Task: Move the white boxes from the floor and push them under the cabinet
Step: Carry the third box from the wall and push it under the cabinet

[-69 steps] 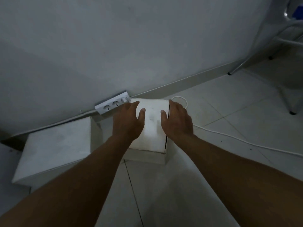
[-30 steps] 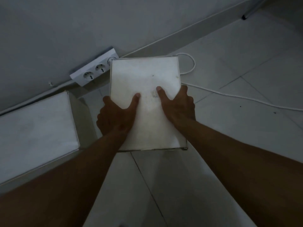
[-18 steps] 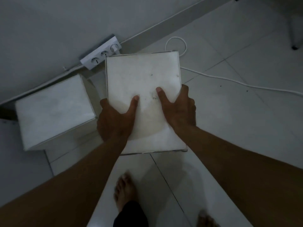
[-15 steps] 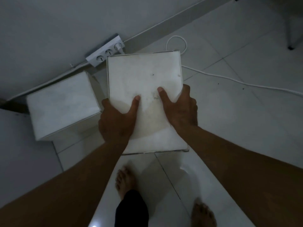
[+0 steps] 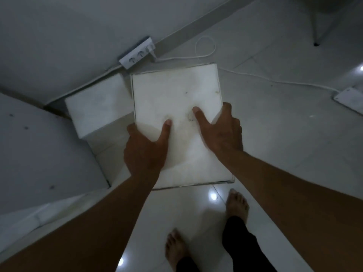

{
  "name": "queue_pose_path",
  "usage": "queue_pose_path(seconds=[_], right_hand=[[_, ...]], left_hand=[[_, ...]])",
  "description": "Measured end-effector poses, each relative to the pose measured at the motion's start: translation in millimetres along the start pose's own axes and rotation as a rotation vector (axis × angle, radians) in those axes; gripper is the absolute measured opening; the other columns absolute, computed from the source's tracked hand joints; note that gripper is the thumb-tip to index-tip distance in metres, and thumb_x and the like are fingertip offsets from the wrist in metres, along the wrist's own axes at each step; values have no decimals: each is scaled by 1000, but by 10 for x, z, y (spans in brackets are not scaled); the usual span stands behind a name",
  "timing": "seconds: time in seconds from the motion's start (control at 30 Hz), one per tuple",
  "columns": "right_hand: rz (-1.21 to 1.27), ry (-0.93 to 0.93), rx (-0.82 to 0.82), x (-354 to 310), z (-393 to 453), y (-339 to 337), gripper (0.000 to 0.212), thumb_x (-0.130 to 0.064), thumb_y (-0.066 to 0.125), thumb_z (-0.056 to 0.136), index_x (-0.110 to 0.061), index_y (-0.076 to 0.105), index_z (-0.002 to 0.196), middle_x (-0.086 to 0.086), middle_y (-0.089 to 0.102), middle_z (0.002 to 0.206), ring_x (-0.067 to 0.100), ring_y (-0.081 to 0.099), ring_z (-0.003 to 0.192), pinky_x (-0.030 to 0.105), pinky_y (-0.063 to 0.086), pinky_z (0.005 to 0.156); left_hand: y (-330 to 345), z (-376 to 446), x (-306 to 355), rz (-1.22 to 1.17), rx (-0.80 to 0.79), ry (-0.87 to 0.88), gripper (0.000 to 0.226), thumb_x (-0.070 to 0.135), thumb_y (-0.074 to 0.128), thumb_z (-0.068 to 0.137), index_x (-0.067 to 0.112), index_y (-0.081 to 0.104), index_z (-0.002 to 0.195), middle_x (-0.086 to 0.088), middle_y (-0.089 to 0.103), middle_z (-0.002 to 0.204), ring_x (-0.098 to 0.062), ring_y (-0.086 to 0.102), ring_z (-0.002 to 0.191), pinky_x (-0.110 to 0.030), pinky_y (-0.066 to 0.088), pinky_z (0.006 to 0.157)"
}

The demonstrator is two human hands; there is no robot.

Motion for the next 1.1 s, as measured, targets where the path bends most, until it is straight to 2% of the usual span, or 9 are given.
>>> queue_pose_path(seconds=[0.1, 0.3, 0.43, 0.6, 0.7, 0.8, 0.87, 0.97, 1.1], right_hand=[[8, -2, 2, 21, -437, -50, 89, -89, 45, 69, -27, 35, 133, 11, 57, 116, 33, 55, 105, 38, 44, 82], [16, 3, -28, 61, -1222, -74, 91, -88, 46, 70, -25, 32, 135, 13, 57, 118, 34, 55, 107, 37, 40, 80], [-5, -6, -59, 112, -1711, -103, 91, -86, 47, 71, -25, 31, 137, 14, 55, 121, 36, 53, 110, 38, 41, 84], [-5, -58, -82, 82, -2308, -139, 90, -84, 48, 73, -23, 33, 137, 15, 55, 122, 35, 54, 109, 40, 44, 88], [24, -86, -96, 43, -2668, -123, 87, -83, 49, 74, -23, 35, 135, 14, 55, 120, 35, 53, 107, 40, 44, 87], [3, -118, -105, -1, -3070, -27, 85, -82, 50, 74, -22, 37, 132, 13, 55, 117, 35, 54, 105, 39, 43, 84], [6, -133, -119, -52, -3355, 67, 85, -82, 50, 74, -21, 37, 132, 15, 56, 118, 35, 54, 106, 42, 45, 87], [-4, -145, -138, -84, -3760, 238, 86, -81, 50, 74, -20, 37, 133, 15, 56, 119, 36, 54, 107, 43, 47, 90], [-6, -150, -142, -100, -4431, 547, 87, -81, 49, 74, -21, 35, 136, 15, 55, 121, 36, 54, 109, 38, 43, 86]], left_hand=[[-270, -253, -214, -32, -18, 26, 93, 93, 42, 65, 16, 43, 117, -10, 65, 105, -37, 64, 94, -40, 50, 77], [-757, -672, -634, -1, 1, 26, 91, 93, 41, 66, 15, 44, 114, -10, 65, 103, -38, 64, 93, -34, 36, 70], [-1056, -1013, -908, -9, 29, 11, 91, 93, 42, 65, 16, 44, 112, -11, 66, 102, -38, 64, 93, -34, 36, 69], [-1480, -1403, -1243, -11, 11, -37, 92, 91, 45, 66, 15, 43, 118, -11, 64, 110, -37, 62, 99, -40, 47, 78], [-1733, -1590, -1462, -40, 30, -44, 94, 91, 45, 66, 15, 43, 121, -11, 64, 112, -36, 62, 101, -37, 43, 78], [-2010, -1783, -1774, -30, 38, -77, 95, 91, 46, 66, 15, 43, 123, -11, 64, 113, -36, 61, 103, -35, 40, 77], [-2182, -1876, -2019, -32, 53, -92, 96, 92, 44, 65, 15, 43, 122, -11, 64, 114, -37, 61, 104, -37, 42, 80], [-2410, -2022, -2431, -25, 61, -115, 96, 92, 43, 65, 15, 42, 122, -12, 63, 113, -38, 61, 103, -35, 38, 76], [-2783, -2254, -3038, -40, 43, -152, 99, 93, 42, 63, 15, 40, 124, -13, 63, 114, -38, 61, 104, -41, 46, 84]])
Point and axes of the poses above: each hand's wrist, its own z-axis towards the middle knuckle, its own y-axis out of the palm, x = y × z, the point moved 3 cm from there along z, towards the middle knuckle
